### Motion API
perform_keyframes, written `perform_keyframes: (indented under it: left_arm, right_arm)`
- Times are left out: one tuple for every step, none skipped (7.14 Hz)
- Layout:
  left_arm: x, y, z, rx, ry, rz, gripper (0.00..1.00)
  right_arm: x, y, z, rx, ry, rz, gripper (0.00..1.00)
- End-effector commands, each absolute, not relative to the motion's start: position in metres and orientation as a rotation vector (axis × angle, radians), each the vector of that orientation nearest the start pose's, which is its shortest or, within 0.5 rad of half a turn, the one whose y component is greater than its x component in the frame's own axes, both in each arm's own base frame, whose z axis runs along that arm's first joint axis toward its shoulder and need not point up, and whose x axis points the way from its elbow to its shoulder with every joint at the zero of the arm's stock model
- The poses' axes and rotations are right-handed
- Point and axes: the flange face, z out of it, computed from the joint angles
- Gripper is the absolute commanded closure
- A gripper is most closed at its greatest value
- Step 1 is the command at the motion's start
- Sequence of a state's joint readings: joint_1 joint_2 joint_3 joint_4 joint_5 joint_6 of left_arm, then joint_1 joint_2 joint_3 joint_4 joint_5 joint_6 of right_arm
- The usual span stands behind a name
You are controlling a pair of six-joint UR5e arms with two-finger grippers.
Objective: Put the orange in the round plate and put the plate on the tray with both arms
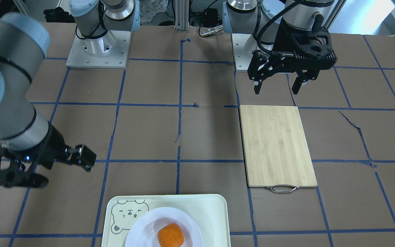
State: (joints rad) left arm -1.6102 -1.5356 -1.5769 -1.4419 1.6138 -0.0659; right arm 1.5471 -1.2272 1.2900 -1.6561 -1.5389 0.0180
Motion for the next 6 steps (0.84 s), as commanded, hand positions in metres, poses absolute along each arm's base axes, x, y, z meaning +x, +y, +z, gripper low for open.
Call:
perform_keyframes:
  left_arm:
    - [-0.148, -0.486, 0.516, -0.048, 3.097, -0.248, 0.0]
    - [-0.148, -0.486, 0.516, -0.046, 3.097, -0.248, 0.0]
    - [-0.148, -0.486, 0.516, -0.048, 3.097, -0.248, 0.0]
    - [-0.148, -0.486, 0.516, -0.046, 3.097, -0.248, 0.0]
    - [-0.149, -0.486, 0.516, -0.046, 3.097, -0.248, 0.0]
    - [-0.149, -0.486, 0.516, -0.046, 3.097, -0.248, 0.0]
  right_arm:
    - [0.13, -0.525, 0.512, -0.059, 3.114, -0.104, 0.0]
    - [0.13, -0.506, 0.489, -0.056, 3.116, -0.047, 0.0]
    - [0.128, -0.505, 0.473, -0.051, 3.126, -0.046, 0.0]
    - [0.122, -0.515, 0.48, -0.05, 3.186, -0.153, 0.0]
    - [0.121, -0.513, 0.486, -0.051, 3.195, -0.176, 0.0]
    - [0.121, -0.516, 0.487, -0.049, 3.19, -0.186, 0.0]
